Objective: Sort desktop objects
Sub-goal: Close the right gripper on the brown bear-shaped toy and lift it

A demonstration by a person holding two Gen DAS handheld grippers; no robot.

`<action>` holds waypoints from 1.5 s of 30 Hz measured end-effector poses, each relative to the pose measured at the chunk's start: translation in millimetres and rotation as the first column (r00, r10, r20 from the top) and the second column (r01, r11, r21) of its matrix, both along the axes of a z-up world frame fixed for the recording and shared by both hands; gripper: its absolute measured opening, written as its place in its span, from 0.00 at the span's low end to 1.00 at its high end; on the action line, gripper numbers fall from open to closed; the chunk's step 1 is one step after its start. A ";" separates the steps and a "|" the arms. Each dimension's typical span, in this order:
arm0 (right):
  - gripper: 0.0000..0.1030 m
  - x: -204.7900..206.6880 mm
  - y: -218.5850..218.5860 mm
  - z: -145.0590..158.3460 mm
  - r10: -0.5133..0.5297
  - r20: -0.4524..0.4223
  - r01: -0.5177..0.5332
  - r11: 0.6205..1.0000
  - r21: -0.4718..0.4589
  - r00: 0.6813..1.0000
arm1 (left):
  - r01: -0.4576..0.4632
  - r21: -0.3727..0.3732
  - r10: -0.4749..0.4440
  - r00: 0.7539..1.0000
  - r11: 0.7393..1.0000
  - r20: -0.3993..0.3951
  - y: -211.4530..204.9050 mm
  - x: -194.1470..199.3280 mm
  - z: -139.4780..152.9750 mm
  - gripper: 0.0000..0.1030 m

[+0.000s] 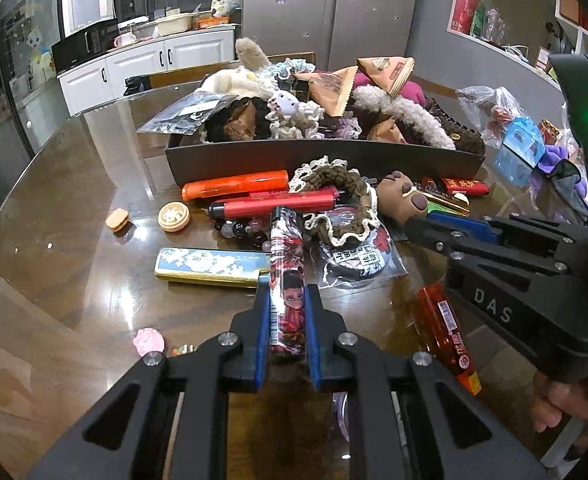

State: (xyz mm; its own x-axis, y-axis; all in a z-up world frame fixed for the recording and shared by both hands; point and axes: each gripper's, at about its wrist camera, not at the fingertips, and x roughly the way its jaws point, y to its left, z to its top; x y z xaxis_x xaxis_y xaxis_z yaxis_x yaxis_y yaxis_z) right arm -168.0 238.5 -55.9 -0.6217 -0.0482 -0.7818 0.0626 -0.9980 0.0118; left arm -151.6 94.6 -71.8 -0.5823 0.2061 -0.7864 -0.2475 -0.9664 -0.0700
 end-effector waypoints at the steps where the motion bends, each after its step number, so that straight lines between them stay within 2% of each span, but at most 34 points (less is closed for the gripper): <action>1: 0.17 0.2 0.3 0.4 -0.001 -0.001 0.001 1.000 -0.001 1.000 | 0.000 -0.002 0.000 1.000 1.000 0.002 -0.1 -0.3 -0.8 0.16; 3: 0.18 0.7 0.5 1.1 -0.002 -0.006 0.002 1.000 -0.006 1.000 | -0.002 -0.004 0.002 1.000 1.000 0.010 -0.1 -0.6 -2.9 0.16; 5: 0.26 1.0 0.4 2.2 -0.009 -0.016 0.009 1.000 0.011 1.000 | 0.001 -0.003 -0.001 1.000 1.000 0.016 -0.1 -0.8 -4.5 0.16; 7: 0.47 0.7 -0.4 2.4 -0.015 -0.031 0.017 0.999 0.052 0.999 | 0.006 -0.001 -0.006 1.000 1.000 0.017 -0.1 -0.7 -5.0 0.16; 8: 0.50 0.3 -0.5 2.7 -0.015 -0.038 0.017 0.998 0.067 0.999 | 0.006 0.001 -0.006 1.000 1.000 0.018 -0.2 -1.4 -5.1 0.16; 13: 0.55 -10.9 -0.6 -3.9 -0.006 -0.025 0.007 0.998 0.055 1.000 | 0.007 0.005 -0.007 1.000 1.000 0.020 -0.8 -1.8 -5.2 0.16; 16: 0.55 -16.2 -5.4 -6.0 -0.007 -0.040 0.010 0.996 0.092 0.999 | 0.007 0.007 -0.007 1.000 1.000 0.021 -1.6 -2.4 -5.0 0.16; 29: 0.55 -16.5 -12.0 -6.1 -0.003 -0.034 0.007 0.994 0.113 0.999 | -0.023 0.021 0.023 0.999 1.000 0.028 -8.9 -3.0 -3.7 0.16; 32: 0.46 -13.7 -11.9 -4.6 0.008 -0.030 -0.004 0.994 0.110 1.000 | -0.030 0.030 0.029 0.999 0.999 0.031 -10.8 -3.7 -3.4 0.16; 33: 0.35 -12.9 -13.0 -3.2 0.015 -0.028 -0.012 0.994 0.104 0.999 | -0.030 0.031 0.029 0.999 0.999 0.032 -11.1 -4.0 -3.4 0.16; 34: 0.29 -12.5 -13.6 -2.1 0.021 -0.025 -0.019 0.996 0.089 0.999 | -0.033 0.031 0.032 0.999 0.999 0.032 -11.8 -4.2 -3.5 0.16; 45: 0.27 -3.5 -10.7 5.1 0.011 -0.028 -0.010 0.999 0.051 1.000 | -0.037 0.045 0.036 0.999 0.998 0.021 -13.7 -3.8 1.1 0.16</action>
